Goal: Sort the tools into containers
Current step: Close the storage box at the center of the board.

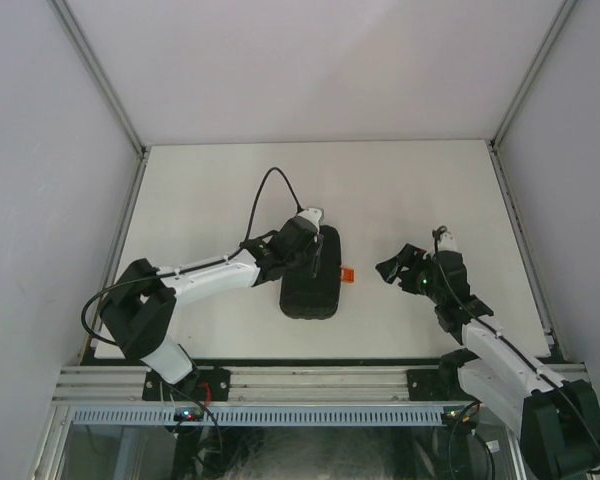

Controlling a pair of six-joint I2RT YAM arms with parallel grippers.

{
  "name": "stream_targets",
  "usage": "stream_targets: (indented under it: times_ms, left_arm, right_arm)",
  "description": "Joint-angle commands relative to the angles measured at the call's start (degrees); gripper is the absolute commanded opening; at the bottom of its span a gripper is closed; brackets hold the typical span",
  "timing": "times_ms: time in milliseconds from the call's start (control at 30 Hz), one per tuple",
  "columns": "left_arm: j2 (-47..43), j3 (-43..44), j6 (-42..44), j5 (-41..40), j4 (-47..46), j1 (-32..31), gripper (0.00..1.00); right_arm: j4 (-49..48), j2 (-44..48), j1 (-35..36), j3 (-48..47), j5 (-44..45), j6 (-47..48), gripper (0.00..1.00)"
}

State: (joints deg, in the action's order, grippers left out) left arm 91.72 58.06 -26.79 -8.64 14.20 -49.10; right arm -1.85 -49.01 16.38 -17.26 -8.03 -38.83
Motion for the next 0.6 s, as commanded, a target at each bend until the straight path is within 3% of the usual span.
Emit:
stream_targets:
  times_ms: [0,233,567]
  left_arm:
    - [2.5,-3.5,-0.3,3.9,8.2,-0.2,0.39]
    - [2.7,-3.6,-0.2,4.7,8.0,-0.2,0.4]
    - [2.9,-3.5,-0.3,5.0,8.0,-0.2,0.39]
  right_arm:
    - [-10.3,-0.6,-0.7,3.8,-7.6,-2.7,0.76]
    - [-15.9,-4.1,0.4,4.7,-8.5,-5.1,0.8]
    - [-15.8,-5.4,0.5,4.3,-6.3,-6.3,0.84]
